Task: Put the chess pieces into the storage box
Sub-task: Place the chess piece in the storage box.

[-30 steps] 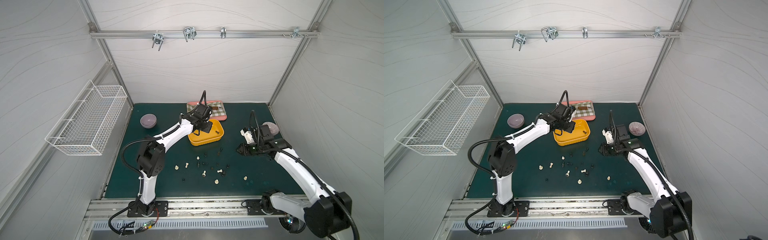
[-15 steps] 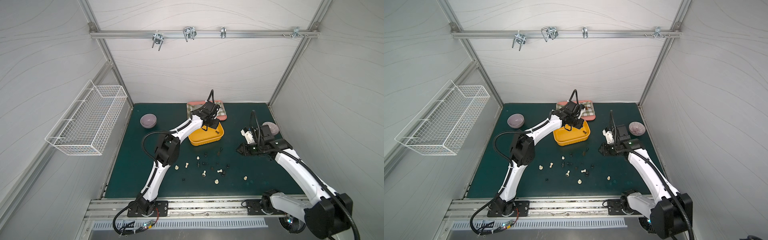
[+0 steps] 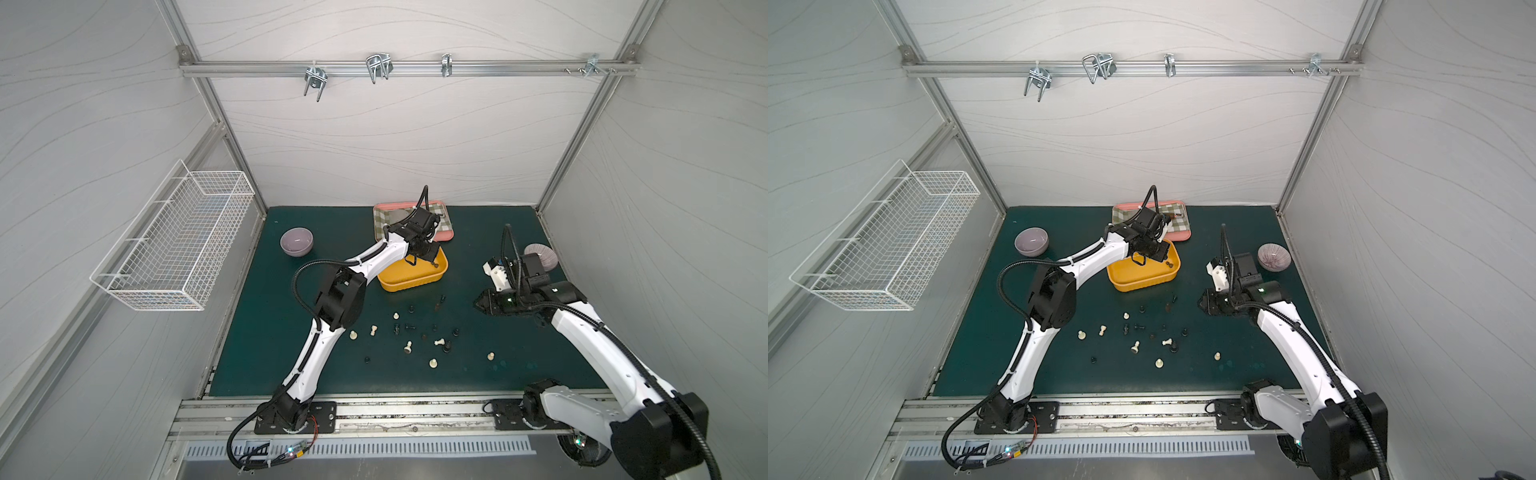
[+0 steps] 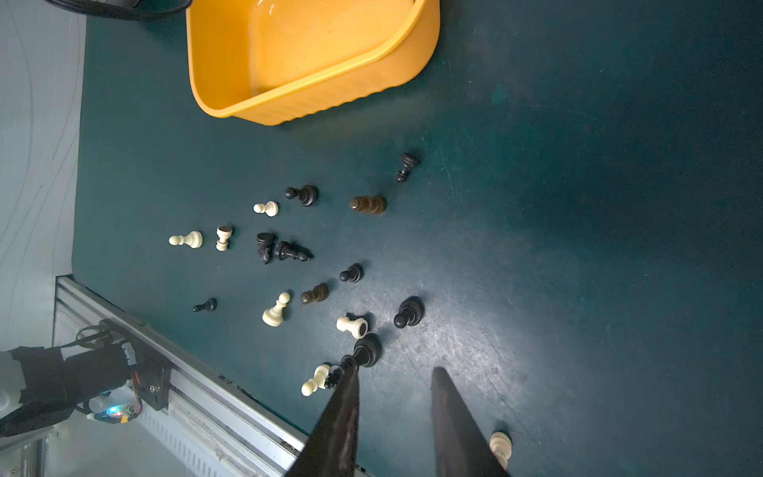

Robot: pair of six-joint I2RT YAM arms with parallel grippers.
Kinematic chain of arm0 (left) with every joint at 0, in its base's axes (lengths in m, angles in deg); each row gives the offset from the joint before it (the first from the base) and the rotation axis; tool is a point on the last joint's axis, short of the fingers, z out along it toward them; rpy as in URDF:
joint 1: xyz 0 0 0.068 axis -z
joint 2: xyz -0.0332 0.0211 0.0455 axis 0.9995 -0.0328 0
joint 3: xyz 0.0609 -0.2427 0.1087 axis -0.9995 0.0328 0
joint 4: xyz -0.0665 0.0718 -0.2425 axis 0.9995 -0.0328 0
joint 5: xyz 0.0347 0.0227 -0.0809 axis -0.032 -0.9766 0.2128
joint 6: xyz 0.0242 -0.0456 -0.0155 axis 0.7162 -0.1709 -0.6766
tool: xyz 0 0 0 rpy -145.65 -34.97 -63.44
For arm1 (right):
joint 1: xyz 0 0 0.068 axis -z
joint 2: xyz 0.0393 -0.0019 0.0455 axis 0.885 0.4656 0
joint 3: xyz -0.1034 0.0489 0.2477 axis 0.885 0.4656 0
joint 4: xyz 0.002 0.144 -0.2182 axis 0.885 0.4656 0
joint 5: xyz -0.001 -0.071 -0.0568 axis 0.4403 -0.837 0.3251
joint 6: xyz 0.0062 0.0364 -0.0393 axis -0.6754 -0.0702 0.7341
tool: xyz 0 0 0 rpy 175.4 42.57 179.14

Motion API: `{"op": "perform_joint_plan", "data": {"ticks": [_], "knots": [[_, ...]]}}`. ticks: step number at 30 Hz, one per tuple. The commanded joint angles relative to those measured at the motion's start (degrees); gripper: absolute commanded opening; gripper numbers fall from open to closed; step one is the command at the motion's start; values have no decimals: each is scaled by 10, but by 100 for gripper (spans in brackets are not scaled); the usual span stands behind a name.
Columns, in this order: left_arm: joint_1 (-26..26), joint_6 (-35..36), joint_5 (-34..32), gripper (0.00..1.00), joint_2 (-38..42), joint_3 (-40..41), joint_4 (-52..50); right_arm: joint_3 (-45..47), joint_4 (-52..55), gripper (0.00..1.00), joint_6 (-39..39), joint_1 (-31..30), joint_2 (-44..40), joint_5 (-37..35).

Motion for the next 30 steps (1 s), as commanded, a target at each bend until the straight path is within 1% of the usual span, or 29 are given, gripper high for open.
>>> {"op": "perform_joint_plan", "data": {"ticks": [1,2,4,8,19,22,30], "knots": [[-2,-5,9,12,-17,-32,28,6,20,32,-6,-3,-17,-1],[-3,-8,9,16,-19,-33,28,6,21,32,-6,-4,-20,-2],[-3,-12,10,22,-20,-36,29,7,23,32,-9,-3,-24,-3],[-3,-16,14,27,-17,-38,33,10,24,32,-10,-4,-27,-6],[-3,-20,20,31,11,-22,27,11,29,32,-13,-4,-34,-6],[-2,-19,25,31,32,-2,34,13,26,32,-14,-4,-32,-6],[-10,-18,34,32,107,86,60,13,28,32,-17,-11,-32,-7]]}}
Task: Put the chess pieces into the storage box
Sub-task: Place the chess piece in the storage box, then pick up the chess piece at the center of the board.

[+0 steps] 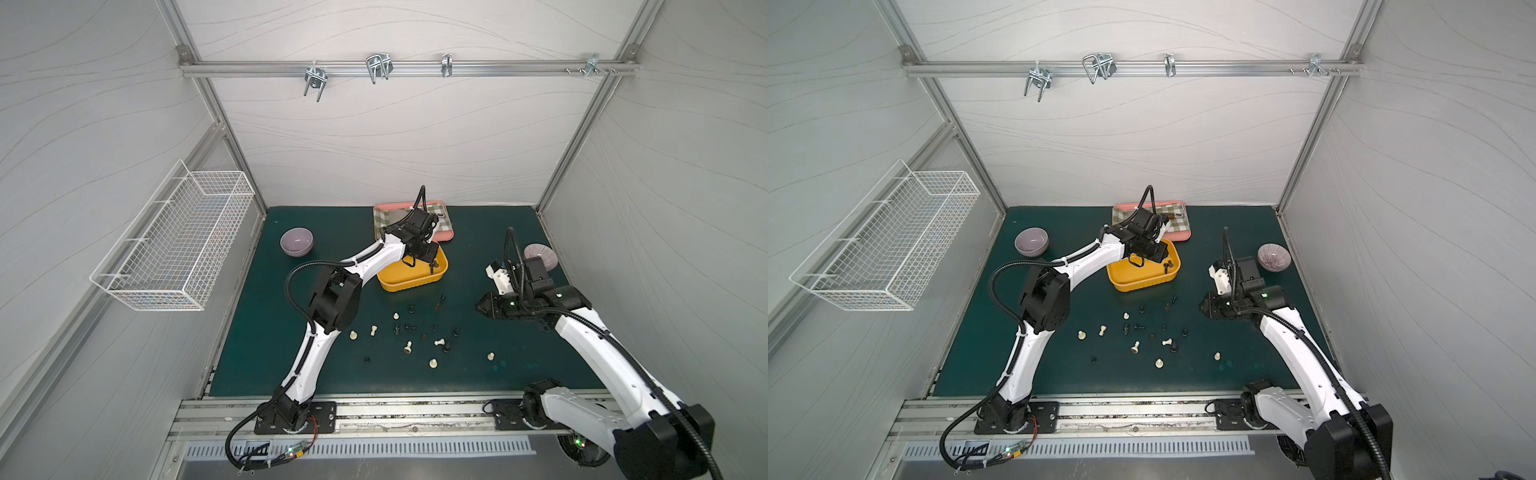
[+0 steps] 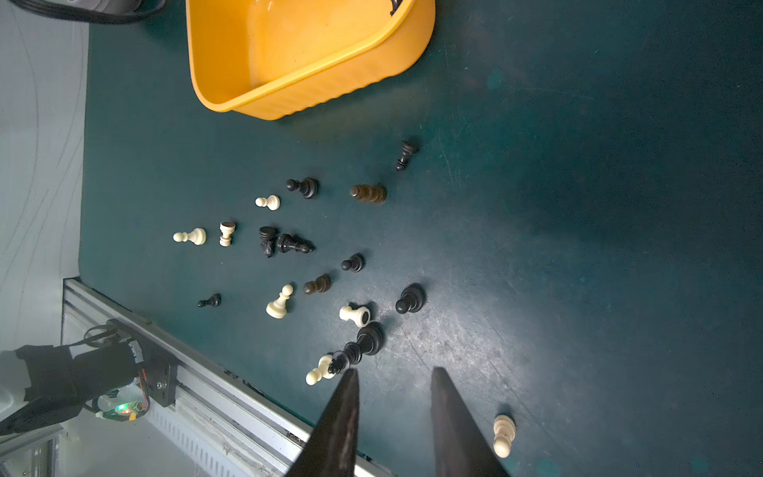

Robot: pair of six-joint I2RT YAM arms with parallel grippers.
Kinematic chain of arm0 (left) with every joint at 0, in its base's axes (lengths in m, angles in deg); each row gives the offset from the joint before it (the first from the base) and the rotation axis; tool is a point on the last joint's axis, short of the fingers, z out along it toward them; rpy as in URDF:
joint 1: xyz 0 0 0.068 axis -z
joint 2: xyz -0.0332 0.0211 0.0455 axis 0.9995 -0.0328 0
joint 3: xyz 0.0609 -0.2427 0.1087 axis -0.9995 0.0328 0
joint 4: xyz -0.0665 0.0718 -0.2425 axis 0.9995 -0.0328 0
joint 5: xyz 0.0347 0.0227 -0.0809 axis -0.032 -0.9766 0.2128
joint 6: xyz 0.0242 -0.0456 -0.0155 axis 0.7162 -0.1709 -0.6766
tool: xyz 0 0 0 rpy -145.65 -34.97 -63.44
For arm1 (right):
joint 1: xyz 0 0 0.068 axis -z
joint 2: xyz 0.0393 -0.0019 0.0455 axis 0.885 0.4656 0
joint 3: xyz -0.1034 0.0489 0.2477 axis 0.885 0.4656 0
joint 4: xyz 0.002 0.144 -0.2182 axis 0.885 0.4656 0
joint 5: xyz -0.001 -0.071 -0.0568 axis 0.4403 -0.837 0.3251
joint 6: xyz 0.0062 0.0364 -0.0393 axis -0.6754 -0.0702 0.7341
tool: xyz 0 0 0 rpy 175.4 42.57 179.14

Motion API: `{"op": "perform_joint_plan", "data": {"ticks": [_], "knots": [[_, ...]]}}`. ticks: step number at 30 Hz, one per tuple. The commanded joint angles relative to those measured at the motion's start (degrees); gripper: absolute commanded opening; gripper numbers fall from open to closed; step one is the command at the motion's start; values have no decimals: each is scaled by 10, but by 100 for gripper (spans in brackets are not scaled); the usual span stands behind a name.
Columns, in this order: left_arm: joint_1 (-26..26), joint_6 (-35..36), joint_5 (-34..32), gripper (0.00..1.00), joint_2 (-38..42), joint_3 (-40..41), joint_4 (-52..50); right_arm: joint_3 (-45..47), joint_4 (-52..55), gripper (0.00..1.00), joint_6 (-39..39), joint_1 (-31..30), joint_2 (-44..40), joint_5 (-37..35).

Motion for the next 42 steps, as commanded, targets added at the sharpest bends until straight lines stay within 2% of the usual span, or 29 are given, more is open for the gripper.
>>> {"op": "perform_joint_plan", "data": {"ticks": [1,8,29,42], "knots": [[-7,1,13,32,50,16,32,3,16,32,-3,-8,-5,-6],[-10,-3,15,32,100,93,47,3,14,32,-4,-17,1,-9],[-10,-47,35,34,200,235,86,6,10,32,-2,-47,23,-26],[-10,-51,24,35,281,330,101,-10,4,32,11,-65,61,-25]]}}
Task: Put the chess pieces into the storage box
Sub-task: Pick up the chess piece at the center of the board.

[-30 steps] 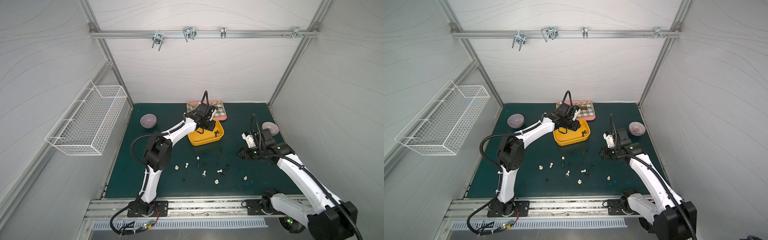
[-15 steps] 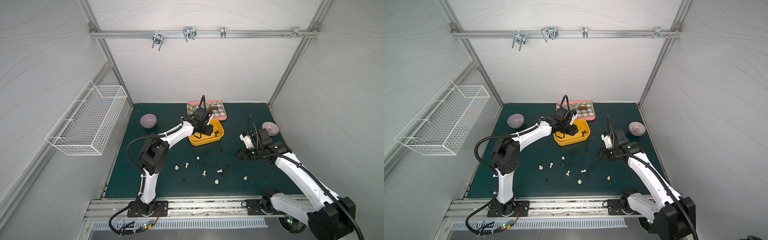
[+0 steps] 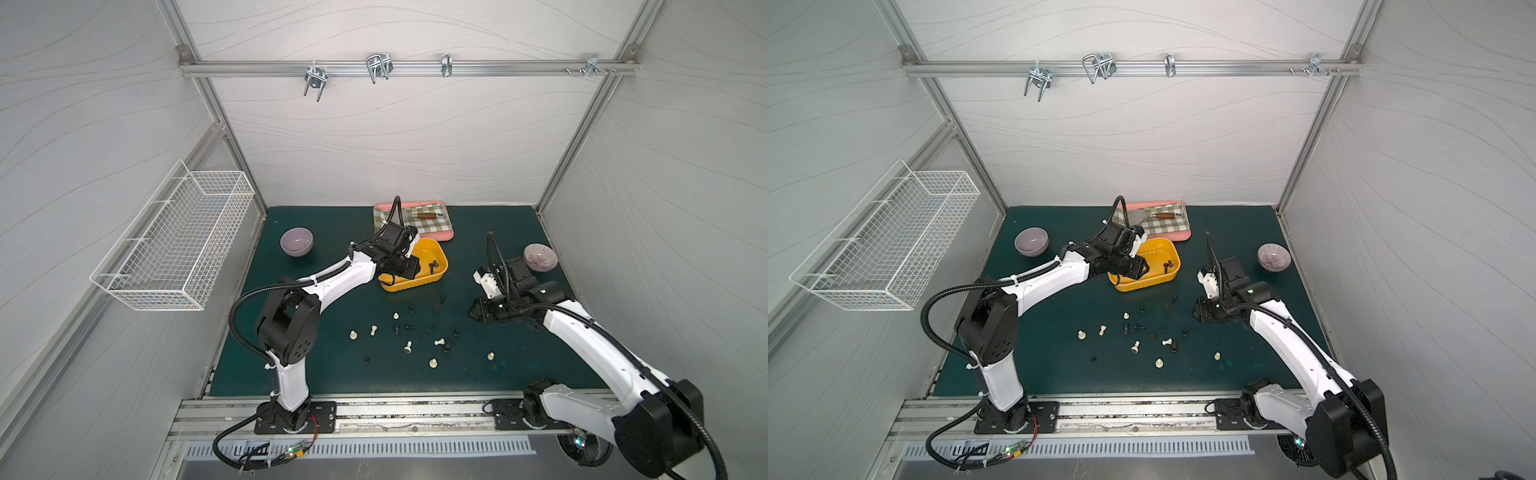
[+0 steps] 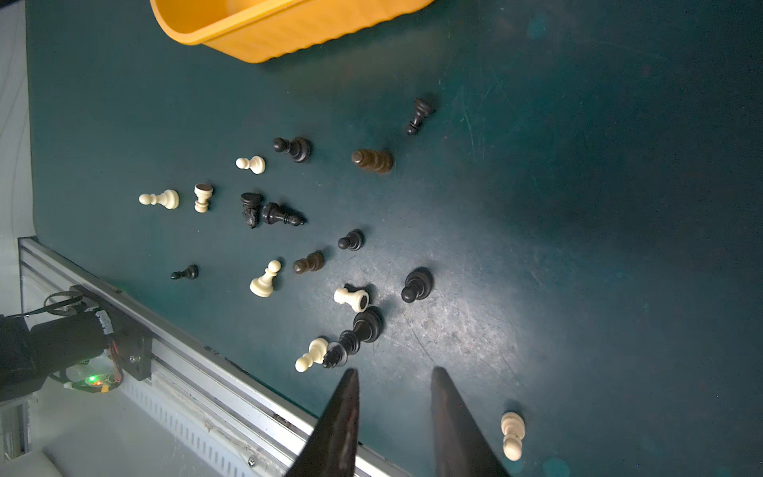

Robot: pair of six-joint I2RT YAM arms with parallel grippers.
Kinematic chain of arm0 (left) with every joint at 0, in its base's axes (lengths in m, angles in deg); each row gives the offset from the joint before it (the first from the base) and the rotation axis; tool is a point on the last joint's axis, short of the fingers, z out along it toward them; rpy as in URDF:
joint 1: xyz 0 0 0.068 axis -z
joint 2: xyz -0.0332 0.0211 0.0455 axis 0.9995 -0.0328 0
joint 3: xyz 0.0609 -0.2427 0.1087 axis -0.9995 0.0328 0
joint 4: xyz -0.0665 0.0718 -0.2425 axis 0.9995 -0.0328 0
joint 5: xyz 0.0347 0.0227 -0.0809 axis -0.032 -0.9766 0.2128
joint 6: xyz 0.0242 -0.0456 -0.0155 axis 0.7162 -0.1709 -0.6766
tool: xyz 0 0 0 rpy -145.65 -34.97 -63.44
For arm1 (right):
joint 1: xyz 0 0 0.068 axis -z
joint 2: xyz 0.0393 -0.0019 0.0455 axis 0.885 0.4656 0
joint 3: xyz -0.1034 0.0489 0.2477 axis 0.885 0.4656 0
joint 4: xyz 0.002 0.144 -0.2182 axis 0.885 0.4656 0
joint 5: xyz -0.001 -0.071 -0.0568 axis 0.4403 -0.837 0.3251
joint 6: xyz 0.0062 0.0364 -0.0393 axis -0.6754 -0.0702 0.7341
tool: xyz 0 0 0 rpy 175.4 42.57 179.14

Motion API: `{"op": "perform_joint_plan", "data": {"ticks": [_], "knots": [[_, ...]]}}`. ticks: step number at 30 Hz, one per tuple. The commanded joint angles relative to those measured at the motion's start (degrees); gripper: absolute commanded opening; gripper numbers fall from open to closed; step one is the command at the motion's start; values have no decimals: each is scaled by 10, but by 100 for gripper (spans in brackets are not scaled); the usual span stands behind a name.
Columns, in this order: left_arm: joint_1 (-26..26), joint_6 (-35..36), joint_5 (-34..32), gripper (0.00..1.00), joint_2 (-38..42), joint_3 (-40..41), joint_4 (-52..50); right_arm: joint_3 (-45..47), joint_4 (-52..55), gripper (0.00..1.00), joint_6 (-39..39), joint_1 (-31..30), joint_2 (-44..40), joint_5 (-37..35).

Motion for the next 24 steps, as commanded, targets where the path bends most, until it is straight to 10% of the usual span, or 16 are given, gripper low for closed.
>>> {"op": "perform_joint_plan", "data": {"ticks": [1,24], "knots": [[-2,-7,-2,35,34,18,29,-12,4,32,11,-6,12,-2],[0,-38,16,35,149,179,117,-34,-25,32,35,-24,96,-8]]}}
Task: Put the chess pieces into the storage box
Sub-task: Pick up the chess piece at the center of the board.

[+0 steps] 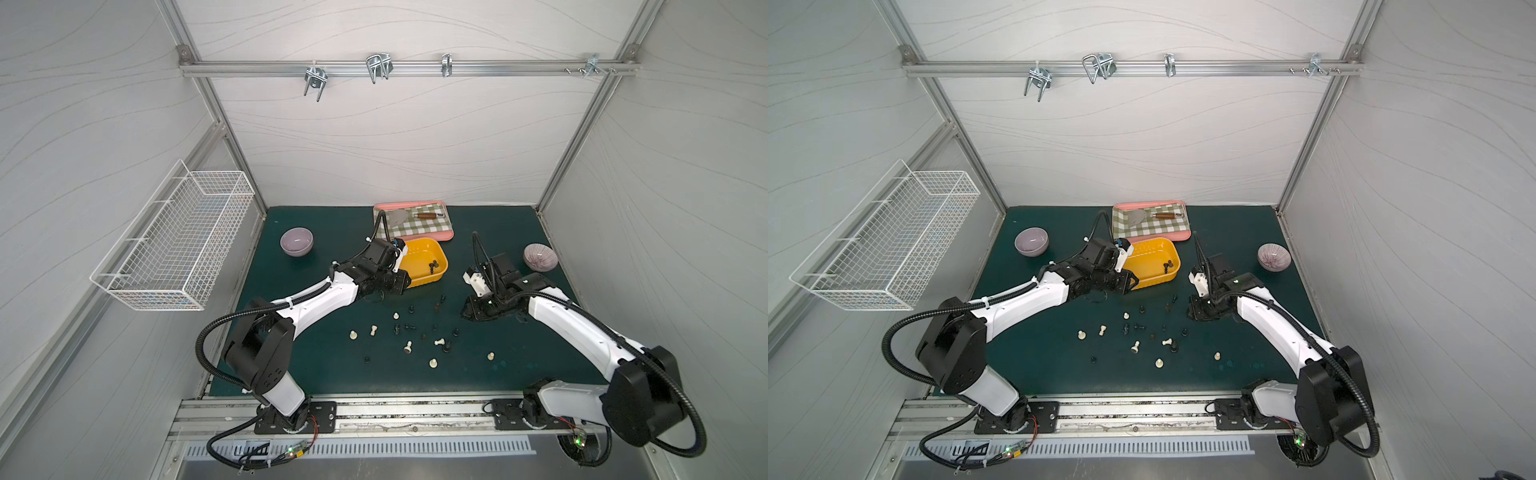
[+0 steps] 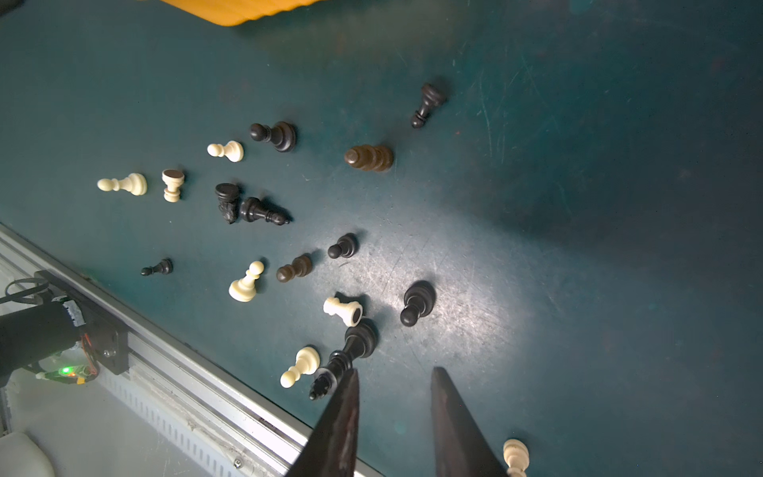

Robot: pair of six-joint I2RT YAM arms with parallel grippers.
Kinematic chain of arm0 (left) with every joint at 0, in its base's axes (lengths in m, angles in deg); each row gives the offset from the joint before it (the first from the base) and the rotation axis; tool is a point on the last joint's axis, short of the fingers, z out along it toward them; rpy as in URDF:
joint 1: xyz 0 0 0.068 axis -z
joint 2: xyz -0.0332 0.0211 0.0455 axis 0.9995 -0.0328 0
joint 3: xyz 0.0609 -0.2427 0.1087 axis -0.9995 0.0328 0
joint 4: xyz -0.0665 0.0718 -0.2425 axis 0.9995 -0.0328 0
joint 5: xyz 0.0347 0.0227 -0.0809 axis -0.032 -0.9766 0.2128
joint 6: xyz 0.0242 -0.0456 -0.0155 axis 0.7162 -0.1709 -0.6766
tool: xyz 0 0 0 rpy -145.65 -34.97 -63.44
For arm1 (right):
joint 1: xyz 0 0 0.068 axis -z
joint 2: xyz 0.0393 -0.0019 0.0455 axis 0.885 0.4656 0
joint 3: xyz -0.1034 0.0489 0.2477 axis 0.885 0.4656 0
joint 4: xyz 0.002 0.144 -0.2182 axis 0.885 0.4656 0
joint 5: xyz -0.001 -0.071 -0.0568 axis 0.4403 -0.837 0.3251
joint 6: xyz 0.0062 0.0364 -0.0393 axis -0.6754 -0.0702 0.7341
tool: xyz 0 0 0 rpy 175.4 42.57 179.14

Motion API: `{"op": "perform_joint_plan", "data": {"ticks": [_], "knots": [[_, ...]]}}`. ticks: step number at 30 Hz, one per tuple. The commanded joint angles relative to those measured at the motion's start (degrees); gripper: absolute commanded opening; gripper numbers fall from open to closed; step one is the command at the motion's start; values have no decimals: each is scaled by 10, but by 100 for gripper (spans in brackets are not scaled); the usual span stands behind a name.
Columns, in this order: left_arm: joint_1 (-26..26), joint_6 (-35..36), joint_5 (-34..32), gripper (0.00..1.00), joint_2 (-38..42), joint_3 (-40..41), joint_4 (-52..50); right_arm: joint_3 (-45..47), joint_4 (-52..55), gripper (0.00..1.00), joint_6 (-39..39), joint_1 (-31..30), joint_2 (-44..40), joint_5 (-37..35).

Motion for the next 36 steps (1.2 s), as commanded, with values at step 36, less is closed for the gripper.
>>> {"op": "perform_joint_plan", "data": {"ticks": [36], "knots": [[15,-28,-6,36,98,93,25,-162,-43,32,60,-67,249,-40]]}}
